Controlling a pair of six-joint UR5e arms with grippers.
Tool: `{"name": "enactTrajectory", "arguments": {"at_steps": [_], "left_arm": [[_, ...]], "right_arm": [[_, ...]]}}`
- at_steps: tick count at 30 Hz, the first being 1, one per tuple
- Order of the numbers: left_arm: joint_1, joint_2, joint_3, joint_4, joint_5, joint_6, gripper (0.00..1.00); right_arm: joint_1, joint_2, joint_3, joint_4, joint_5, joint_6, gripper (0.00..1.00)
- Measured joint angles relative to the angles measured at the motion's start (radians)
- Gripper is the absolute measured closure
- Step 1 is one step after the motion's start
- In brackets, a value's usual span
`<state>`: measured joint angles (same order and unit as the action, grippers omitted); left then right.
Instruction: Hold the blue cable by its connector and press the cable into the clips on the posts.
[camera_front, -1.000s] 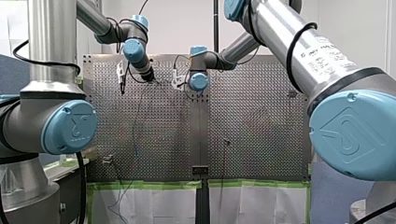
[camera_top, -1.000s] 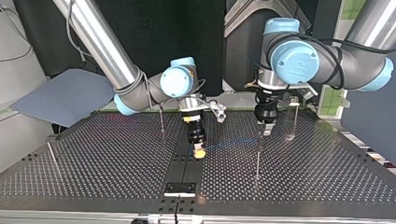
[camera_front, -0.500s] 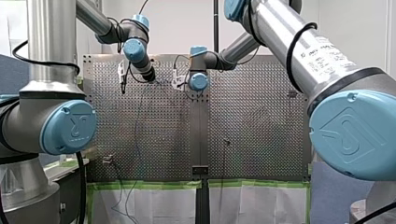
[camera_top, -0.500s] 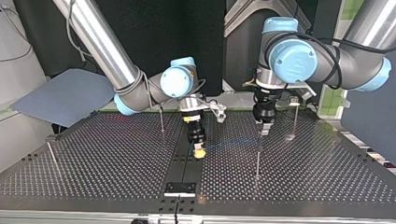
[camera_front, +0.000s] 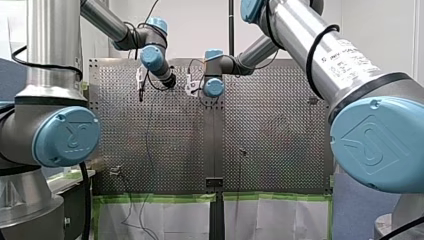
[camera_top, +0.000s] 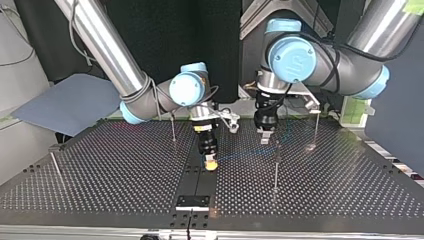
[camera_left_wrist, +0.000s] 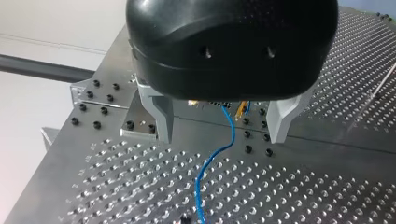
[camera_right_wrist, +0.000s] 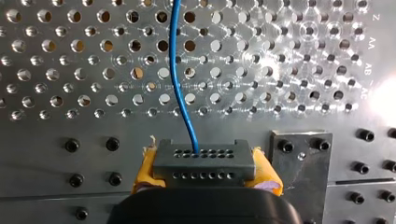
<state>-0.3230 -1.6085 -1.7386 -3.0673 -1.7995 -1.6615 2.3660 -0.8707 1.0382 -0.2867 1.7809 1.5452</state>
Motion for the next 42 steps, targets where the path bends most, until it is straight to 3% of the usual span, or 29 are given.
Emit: {"name": "enactTrajectory", "arguments": {"at_steps": [6, 20, 30, 42], "left_arm": [[-0.049, -0.039, 0.031, 0.046, -0.058, -0.006, 0.02], [-0.056, -0.148, 0.123, 0.084, -0.189, -0.014, 0.02], [-0.028, -0.177, 0.128, 0.120, -0.199, -0.014, 0.02], [-0.023, -0.203, 0.164, 0.152, -0.195, -0.016, 0.02]], "right_arm": [[-0.003, 0.000, 0.000, 0.001, -0.005, 0.016, 1.00], [-0.019, 0.001, 0.000, 0.001, -0.024, 0.026, 1.00], [-0.032, 0.001, 0.000, 0.001, -0.037, 0.026, 1.00], [-0.035, 0.001, 0.000, 0.001, -0.051, 0.038, 1.00]]}}
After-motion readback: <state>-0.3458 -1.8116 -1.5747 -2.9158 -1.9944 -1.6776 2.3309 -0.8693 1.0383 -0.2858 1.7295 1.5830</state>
